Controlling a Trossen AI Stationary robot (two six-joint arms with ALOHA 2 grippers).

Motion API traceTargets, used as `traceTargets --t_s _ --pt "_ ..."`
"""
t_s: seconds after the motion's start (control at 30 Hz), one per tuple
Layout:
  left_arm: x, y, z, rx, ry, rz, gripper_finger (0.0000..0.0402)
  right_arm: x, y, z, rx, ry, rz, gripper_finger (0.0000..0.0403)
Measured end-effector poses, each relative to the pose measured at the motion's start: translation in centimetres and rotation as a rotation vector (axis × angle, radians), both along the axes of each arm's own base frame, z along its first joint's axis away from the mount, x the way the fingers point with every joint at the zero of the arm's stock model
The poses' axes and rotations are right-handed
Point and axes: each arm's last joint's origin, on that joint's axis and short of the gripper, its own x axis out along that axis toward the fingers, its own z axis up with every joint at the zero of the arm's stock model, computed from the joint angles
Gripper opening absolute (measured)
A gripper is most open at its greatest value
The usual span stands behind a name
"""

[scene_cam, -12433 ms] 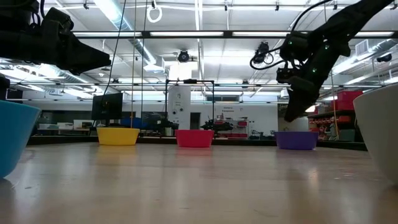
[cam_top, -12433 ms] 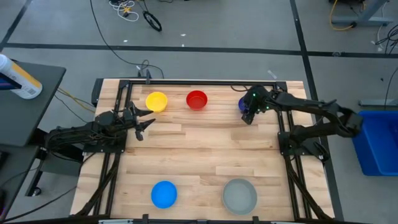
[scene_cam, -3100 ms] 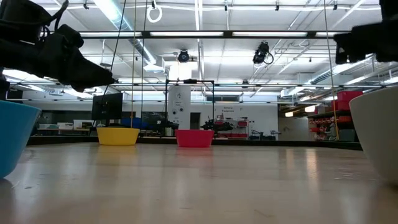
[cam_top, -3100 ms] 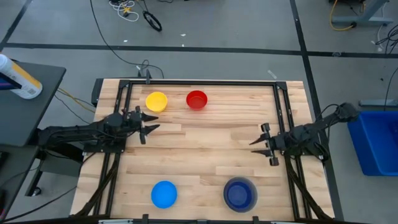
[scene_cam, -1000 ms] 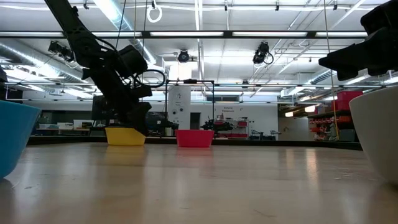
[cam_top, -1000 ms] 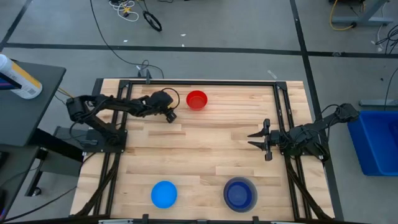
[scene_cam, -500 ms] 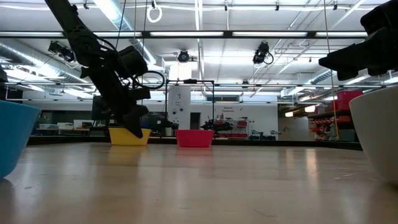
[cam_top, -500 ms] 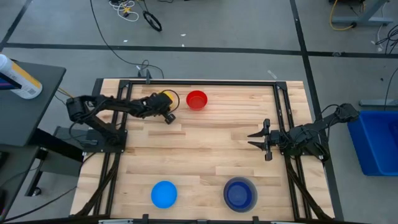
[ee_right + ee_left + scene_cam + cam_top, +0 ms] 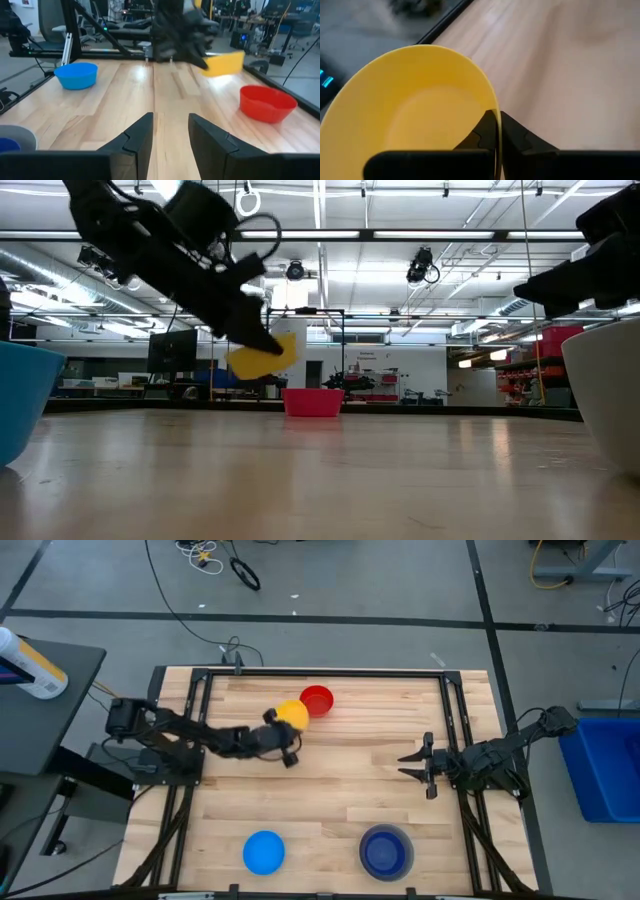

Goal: Nest bowls inside each other
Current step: Stack the yellow bowl on the blue bowl

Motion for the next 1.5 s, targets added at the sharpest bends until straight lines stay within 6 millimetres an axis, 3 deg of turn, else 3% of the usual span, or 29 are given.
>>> traceTargets --t_s 0.2,0.43,0.73,1.07,1.27,1.5 --pt "0.6 -4.9 1.9 0.008 -0.197 -0.238 0.0006 0.0 0.0 -0.1 0.012 0.011 -0.002 0.0134" --pt "2.5 -8.1 4.0 -0.032 -0.31 -0.48 0.0006 0.0 0.0 -0.1 0.008 0.008 -0.003 0.0135" --pt "10.5 -11.3 2.6 -0.065 -0.288 -0.714 0.0006 0.0 0.0 0.0 0.014 -0.004 -0.003 0.0134" --pt "16.6 -15.3 1.5 -0.089 -0.243 -0.848 0.0006 0.0 0.0 0.0 0.014 -0.004 -0.003 0.0134" --pt "17.6 -18.0 2.1 -0.065 -0.232 -0.872 0.0006 0.0 0.0 0.0 0.014 -0.003 -0.003 0.0134" --pt "17.5 -18.9 3.0 -0.11 -0.297 -0.872 0.0006 0.0 0.0 0.0 0.013 -0.003 -0.003 0.0136"
